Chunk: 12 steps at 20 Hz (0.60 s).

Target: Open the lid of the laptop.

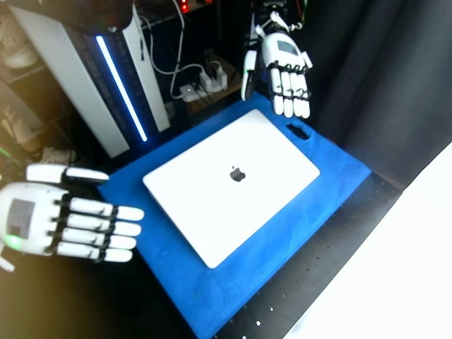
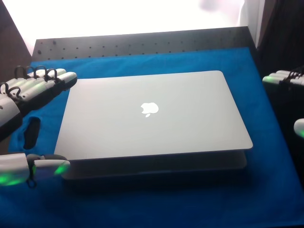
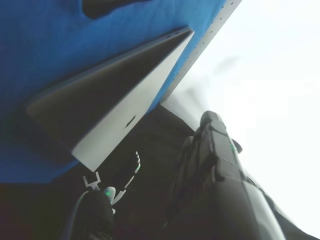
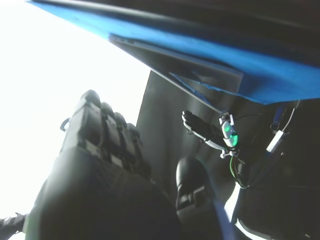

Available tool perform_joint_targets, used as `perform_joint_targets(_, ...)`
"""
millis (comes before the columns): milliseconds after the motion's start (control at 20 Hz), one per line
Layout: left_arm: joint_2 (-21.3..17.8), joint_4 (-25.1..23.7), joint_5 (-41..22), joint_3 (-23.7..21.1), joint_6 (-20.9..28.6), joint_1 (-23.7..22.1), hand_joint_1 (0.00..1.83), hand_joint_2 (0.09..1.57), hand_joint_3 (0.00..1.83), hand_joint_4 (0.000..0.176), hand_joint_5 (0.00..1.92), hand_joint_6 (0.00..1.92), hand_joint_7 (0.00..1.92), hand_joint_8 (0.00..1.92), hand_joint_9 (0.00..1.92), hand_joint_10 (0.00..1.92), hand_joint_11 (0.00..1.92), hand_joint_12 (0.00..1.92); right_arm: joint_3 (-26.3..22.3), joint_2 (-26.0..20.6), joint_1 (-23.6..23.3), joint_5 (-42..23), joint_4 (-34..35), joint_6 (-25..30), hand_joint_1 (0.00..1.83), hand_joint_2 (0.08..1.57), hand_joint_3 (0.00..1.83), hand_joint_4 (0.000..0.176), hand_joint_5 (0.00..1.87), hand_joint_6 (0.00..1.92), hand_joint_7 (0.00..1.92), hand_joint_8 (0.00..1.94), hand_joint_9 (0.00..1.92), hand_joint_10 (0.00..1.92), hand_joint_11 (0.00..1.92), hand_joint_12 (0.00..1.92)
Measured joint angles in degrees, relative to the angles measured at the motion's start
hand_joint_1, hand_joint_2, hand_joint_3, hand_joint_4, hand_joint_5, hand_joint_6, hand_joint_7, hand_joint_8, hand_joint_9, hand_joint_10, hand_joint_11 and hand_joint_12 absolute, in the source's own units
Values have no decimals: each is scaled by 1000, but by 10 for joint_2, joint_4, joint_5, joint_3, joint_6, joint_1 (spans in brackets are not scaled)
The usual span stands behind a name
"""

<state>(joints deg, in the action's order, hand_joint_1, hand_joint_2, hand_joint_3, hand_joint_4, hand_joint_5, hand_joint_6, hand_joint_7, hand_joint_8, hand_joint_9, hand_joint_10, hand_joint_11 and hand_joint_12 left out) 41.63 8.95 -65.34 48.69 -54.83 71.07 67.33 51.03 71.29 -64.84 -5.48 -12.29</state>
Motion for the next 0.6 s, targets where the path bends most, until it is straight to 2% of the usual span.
perform_joint_targets(150, -4, 1, -2, 0, 0, 0, 499, 1028, 75, 0, 0, 0, 0, 0, 0, 0, 0, 0, 0, -1, 0, 3, 0, 2, 262, 1447, 6, 0, 132, 4, 108, 7, 1, 0, 88, 83)
perform_joint_targets(250, -4, -15, 4, 0, 4, -4, 604, 993, 52, 0, 0, 0, 0, 0, 0, 0, 0, 0, 0, -2, 0, 4, -3, 5, 235, 1442, 3, 0, 138, 3, 112, 4, 8, 2, 101, 76)
perform_joint_targets(400, -3, -46, 19, 0, 5, -25, 592, 990, 44, 0, 0, 0, 0, 0, 0, 0, 5, 3, 0, -2, 0, 14, -33, 22, 142, 1457, 5, 0, 120, 1, 93, 2, 0, 0, 39, 30)
perform_joint_targets(450, 1, -53, 30, 0, 7, -35, 541, 986, 34, 0, 0, 0, 0, 0, 0, 0, 14, 9, 0, -2, -4, 30, -61, 30, 10, 1426, 0, 27, 27, 0, 3, 0, 0, 0, 3, 2)
perform_joint_targets(500, 1, -55, 33, 0, 7, -37, 541, 986, 34, 0, 0, 0, 0, 0, 0, 0, 14, 9, 0, -2, -6, 33, -65, 30, 10, 1426, 0, 27, 27, 0, 3, 0, 0, 0, 3, 2)
perform_joint_targets(600, 1, -73, 49, 1, 9, -38, 511, 966, 19, 0, 0, 0, 0, 0, 0, 0, 0, 0, 0, -3, -26, 61, -104, 32, 0, 1388, 0, 6, 30, 3, 0, 0, 0, 0, 0, 0)
